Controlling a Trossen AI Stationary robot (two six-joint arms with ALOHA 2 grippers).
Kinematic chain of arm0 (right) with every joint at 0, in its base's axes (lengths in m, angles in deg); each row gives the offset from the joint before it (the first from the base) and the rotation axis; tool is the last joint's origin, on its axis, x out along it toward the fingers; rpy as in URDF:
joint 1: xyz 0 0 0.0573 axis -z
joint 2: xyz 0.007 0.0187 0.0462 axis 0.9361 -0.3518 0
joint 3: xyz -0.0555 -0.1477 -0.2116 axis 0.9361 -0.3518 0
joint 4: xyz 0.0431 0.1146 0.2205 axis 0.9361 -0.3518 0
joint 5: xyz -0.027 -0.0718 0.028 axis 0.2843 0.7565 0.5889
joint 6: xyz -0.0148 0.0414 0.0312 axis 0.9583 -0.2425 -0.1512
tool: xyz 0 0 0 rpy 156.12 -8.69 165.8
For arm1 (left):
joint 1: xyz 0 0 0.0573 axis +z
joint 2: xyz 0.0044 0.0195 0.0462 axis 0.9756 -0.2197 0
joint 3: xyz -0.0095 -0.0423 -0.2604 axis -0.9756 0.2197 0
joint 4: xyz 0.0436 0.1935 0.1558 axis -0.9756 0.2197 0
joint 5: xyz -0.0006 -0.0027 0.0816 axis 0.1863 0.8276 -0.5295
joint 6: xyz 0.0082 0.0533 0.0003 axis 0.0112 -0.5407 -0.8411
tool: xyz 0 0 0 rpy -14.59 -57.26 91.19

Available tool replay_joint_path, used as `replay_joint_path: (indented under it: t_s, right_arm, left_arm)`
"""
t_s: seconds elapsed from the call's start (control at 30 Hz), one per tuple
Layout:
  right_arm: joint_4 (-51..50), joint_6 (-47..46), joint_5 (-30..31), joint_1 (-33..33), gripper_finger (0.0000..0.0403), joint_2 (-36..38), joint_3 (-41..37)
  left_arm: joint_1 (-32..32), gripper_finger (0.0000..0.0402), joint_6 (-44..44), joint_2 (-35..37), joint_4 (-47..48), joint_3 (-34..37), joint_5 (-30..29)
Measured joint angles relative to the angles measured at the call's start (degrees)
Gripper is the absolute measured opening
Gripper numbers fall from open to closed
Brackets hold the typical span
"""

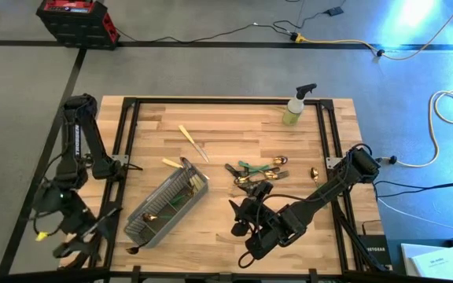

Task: Sort silverware
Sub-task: Put the fork into the silverware tray

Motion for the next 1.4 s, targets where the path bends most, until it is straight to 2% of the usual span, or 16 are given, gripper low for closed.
replay_joint_path:
  t_s: [0.13, 0.3, 0.63, 0.73, 1.17, 1.4]
  right_arm:
    - [0.0, 0.0, 0.0, 0.0, 0.0237, 0.0, 0.0]
    - [0.0, 0.0, -0.2, 0.0, 0.0237, 0.0, 0.0]
    - [0.0, 0.0, -0.4, 0.0, 0.0237, 0.0, 0.0]
    - [0.1, 0.0, -0.4, 0.1, 0.0237, 0.0, -0.1]
    - [0.0, 0.0, -0.9, 0.5, 0.0237, 0.0, -0.2]
    - [0.0, 0.0, -0.9, 0.5, 0.0237, 0.0, -0.2]
  left_arm:
    - [0.1, 0.0182, 4.5, -4.1, 0.5, 0.0, 5.4]
    - [0.1, 0.0182, 8.0, -6.7, 0.1, 0.1, 5.9]
    - [2.5, 0.0182, 23.4, -7.3, 8.2, -0.1, 6.3]
    - [3.6, 0.0173, 22.3, -7.9, 9.5, 0.1, 8.5]
    - [5.0, 0.0098, 18.5, -7.8, 10.7, 0.0, 9.8]
    - [5.0, 0.0073, 21.4, -7.7, 16.8, 0.0, 6.1]
